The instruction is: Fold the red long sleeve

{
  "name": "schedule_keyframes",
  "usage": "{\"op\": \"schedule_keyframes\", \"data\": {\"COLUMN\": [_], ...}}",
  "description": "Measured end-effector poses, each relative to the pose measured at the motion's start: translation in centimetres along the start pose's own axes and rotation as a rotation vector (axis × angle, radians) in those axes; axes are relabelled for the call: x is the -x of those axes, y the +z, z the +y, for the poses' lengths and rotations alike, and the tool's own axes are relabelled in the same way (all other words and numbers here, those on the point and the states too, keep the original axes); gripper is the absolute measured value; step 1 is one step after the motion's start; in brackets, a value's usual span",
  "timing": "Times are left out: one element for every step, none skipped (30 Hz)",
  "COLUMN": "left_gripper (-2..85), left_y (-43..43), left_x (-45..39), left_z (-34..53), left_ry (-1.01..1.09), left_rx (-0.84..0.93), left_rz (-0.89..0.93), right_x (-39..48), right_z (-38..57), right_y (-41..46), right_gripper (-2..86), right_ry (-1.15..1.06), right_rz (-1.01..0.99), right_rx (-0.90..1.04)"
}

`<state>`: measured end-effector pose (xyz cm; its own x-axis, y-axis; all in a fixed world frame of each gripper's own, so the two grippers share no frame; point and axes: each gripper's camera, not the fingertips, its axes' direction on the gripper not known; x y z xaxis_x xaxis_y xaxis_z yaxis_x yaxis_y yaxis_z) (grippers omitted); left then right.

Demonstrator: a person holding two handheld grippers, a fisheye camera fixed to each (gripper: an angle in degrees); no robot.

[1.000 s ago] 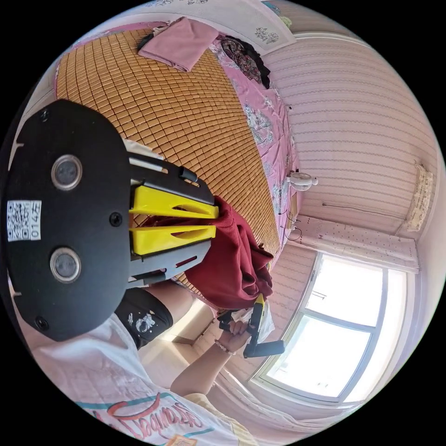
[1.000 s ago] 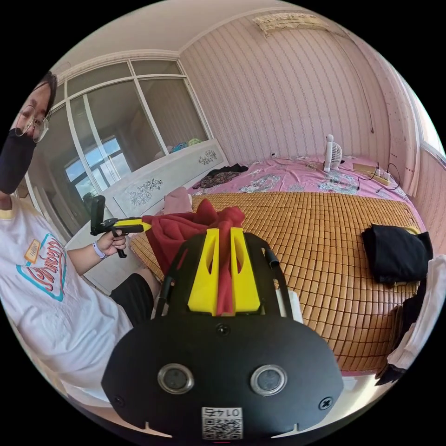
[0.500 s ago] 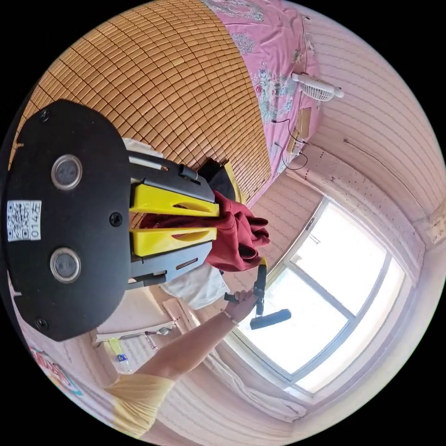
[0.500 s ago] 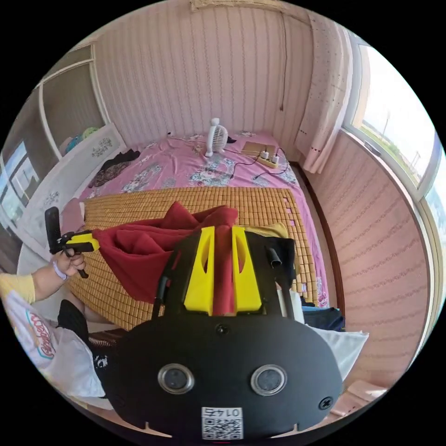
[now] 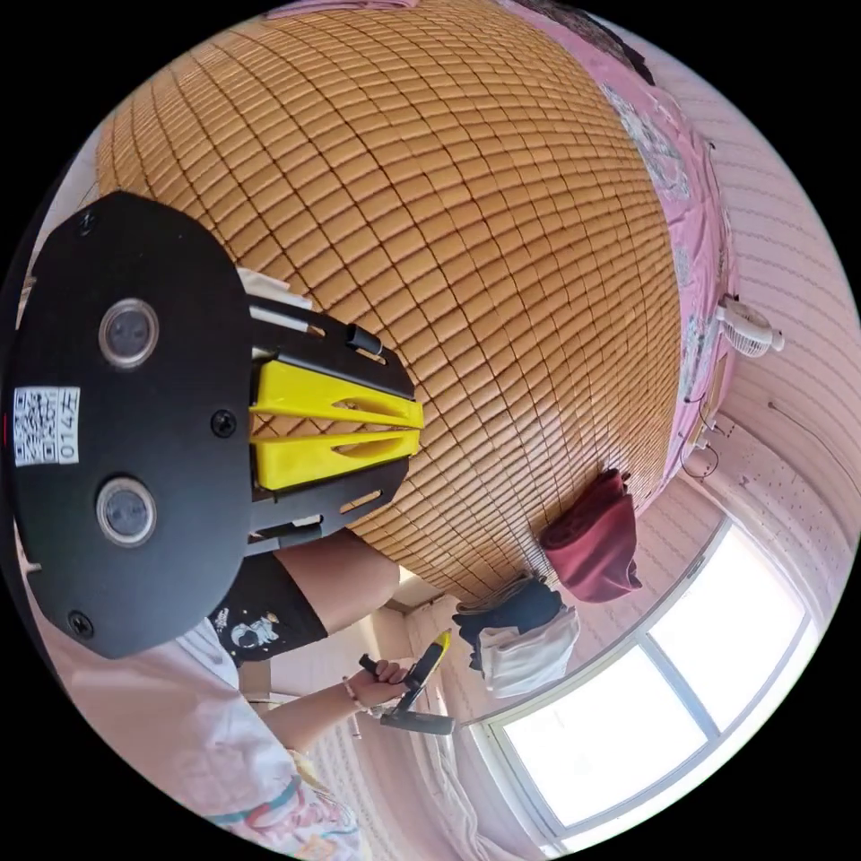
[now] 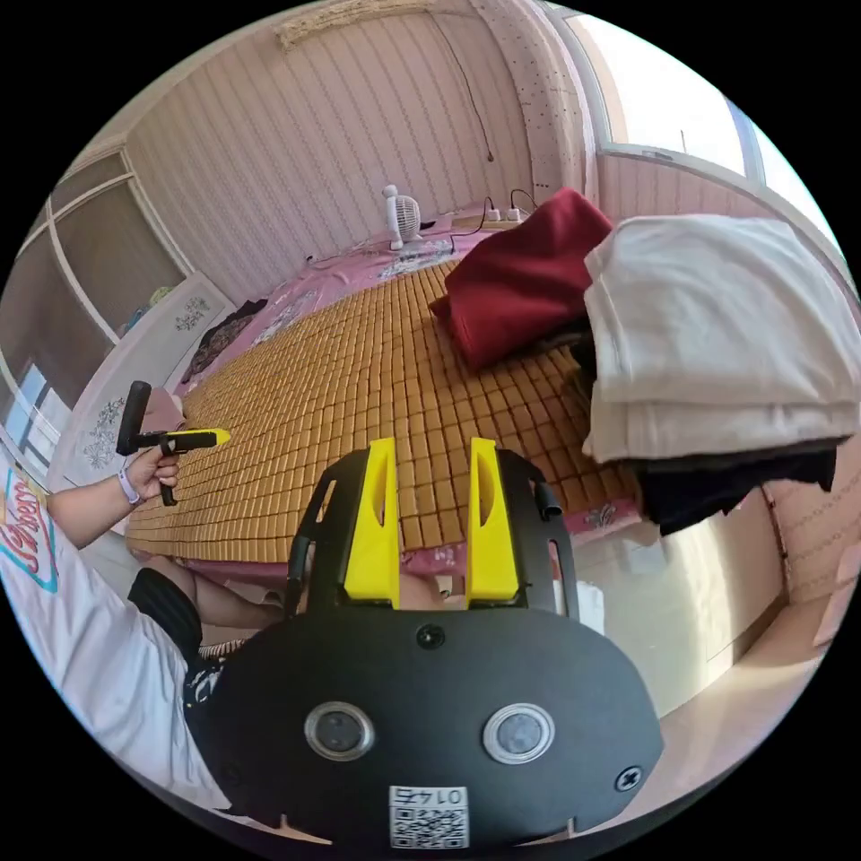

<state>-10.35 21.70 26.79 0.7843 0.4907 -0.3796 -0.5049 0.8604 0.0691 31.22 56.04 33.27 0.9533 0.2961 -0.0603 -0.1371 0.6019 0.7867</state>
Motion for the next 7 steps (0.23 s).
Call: {"op": "schedule_keyframes", "data": {"left_gripper": [-0.9,-0.9,-0.9,-0.9,-0.9,-0.9,-0.9], "left_y": [-1.4,-4.2,-7.0,-8.3,-10.7,-13.0,-14.0], "left_x": [0.5,1.3,1.8,2.0,2.4,2.8,3.1], "left_z": [1.8,4.9,7.5,8.7,10.8,12.7,13.7], "left_ry": [-0.022,-0.061,-0.089,-0.104,-0.133,-0.164,-0.178], "left_rx": [-0.014,-0.051,-0.098,-0.129,-0.199,-0.28,-0.319], "left_rz": [-0.025,-0.074,-0.122,-0.141,-0.167,-0.181,-0.185], "right_x": [1.3,2.6,3.3,5.0,6.9,7.9,10.1], "right_z": [4.1,7.4,8.8,10.7,11.6,11.6,11.0], "right_y": [-0.4,-0.9,-1.2,-1.8,-2.3,-2.4,-2.3], "right_gripper": [11.2,10.7,10.6,10.4,10.1,10.0,9.6], "right_ry": [0.07,0.147,0.178,0.212,0.209,0.192,0.13], "right_rz": [-0.007,-0.012,-0.022,-0.05,-0.076,-0.089,-0.121], "right_rx": [0.055,0.11,0.127,0.145,0.142,0.136,0.128]}}
